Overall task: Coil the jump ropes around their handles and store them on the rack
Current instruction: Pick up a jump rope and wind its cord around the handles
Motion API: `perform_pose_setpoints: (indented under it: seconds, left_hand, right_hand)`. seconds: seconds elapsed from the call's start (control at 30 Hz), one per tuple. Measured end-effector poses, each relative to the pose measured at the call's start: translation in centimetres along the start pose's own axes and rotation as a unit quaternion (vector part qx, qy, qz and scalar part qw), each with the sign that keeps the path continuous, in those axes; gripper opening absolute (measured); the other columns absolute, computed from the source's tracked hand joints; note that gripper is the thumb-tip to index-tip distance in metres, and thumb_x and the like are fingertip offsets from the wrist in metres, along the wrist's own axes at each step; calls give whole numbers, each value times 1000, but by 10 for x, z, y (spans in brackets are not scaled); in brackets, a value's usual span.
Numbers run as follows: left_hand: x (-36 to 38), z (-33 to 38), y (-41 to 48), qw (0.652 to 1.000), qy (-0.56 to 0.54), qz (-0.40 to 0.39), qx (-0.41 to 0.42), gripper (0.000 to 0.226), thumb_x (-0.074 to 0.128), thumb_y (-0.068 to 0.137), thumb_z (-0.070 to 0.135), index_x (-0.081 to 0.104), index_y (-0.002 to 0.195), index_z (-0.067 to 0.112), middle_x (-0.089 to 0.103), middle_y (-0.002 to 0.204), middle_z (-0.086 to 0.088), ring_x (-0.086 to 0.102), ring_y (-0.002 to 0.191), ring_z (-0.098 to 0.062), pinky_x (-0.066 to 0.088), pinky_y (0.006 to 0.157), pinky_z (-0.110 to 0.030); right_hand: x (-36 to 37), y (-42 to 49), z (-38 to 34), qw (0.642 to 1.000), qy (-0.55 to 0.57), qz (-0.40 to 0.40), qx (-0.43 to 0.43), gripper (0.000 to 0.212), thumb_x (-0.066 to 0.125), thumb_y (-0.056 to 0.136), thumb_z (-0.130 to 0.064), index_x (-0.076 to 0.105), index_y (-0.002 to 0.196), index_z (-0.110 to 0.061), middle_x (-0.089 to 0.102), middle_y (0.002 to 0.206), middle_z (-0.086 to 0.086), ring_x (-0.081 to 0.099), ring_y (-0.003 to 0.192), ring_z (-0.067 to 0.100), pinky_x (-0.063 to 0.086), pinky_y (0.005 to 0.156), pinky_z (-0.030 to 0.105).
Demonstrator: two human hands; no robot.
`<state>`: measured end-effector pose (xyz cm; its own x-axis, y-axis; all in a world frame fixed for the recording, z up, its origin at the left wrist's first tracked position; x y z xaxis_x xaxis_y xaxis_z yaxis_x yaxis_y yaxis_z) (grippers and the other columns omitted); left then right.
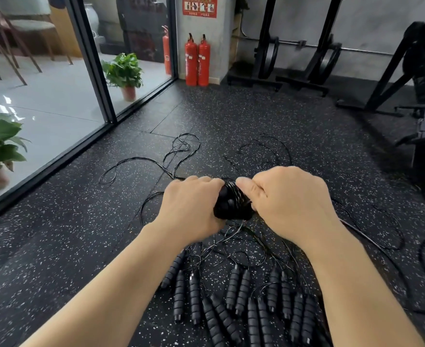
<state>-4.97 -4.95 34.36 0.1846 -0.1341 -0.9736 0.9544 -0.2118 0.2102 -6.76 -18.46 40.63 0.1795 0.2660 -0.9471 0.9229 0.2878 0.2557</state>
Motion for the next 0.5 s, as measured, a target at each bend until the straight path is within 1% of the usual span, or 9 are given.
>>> perform_pose_setpoints:
  seconds: [0.03,0.1,0.17,0.23,0.3,0.37,0.43,0.5]
  left_hand:
    - [1,7,-1,1000,9,-9,25,46,62,79,53,50,119,34,60,108,12,57,108,-16,41,81,-34]
    - [0,21,-3,996,22,-31,75,53,63,78,54,46,125,36,58,110,14,54,110,-13,38,88,-36]
    - [-1,32,-6,992,15,-51,112,53,63,78,53,43,125,38,56,109,17,51,109,-10,31,97,-38]
    - [-4,38,-10,989,-14,-54,140,43,61,80,49,43,117,38,52,99,20,49,104,-8,24,102,-40]
    - [-7,41,-13,984,-49,-47,164,32,60,80,43,42,105,36,49,88,20,48,97,-6,22,104,-41]
    - [-9,45,-15,979,-76,-56,179,31,62,77,36,40,97,34,47,83,19,45,92,-5,21,104,-40]
    - [-9,49,-18,975,-91,-74,187,38,64,73,33,40,102,34,43,84,23,44,96,-5,20,105,-39]
    - [-11,51,-20,972,-105,-76,199,47,64,70,35,41,111,35,43,86,26,45,99,-4,20,105,-41]
  right_hand:
    - [0,1,4,1000,0,15,0,55,33,98,-54,38,55,-19,60,66,-4,55,67,21,44,64,32]
    - [0,3,11,999,0,32,-5,59,37,97,-53,33,51,-17,44,54,-3,41,58,19,35,56,32]
    - [2,4,17,999,9,36,-8,61,41,96,-53,32,49,-15,38,49,-2,38,55,19,35,56,32]
    - [6,5,27,999,31,36,-2,63,43,95,-55,34,49,-13,40,48,-1,43,55,22,42,59,34]
    - [10,5,35,998,51,31,4,64,44,93,-58,38,48,-12,45,48,0,48,55,21,46,62,35]
    - [15,6,43,997,77,18,11,66,45,90,-62,43,47,-12,50,48,1,52,55,18,48,63,35]
    - [21,6,51,994,110,-6,25,68,47,87,-66,49,48,-11,52,47,0,52,53,17,49,63,36]
    - [28,6,59,988,144,-34,38,68,50,84,-68,50,45,-11,47,42,-2,47,47,15,45,60,36]
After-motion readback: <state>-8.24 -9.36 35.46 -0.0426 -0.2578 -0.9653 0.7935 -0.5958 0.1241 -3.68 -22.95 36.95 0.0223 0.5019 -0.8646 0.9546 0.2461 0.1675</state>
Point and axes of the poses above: each hand's wrist, its own y-axis towards the middle knuckle, its own x-axis out of the palm, z = x × y, the point moved 5 cm from there along y, towards the middle knuckle
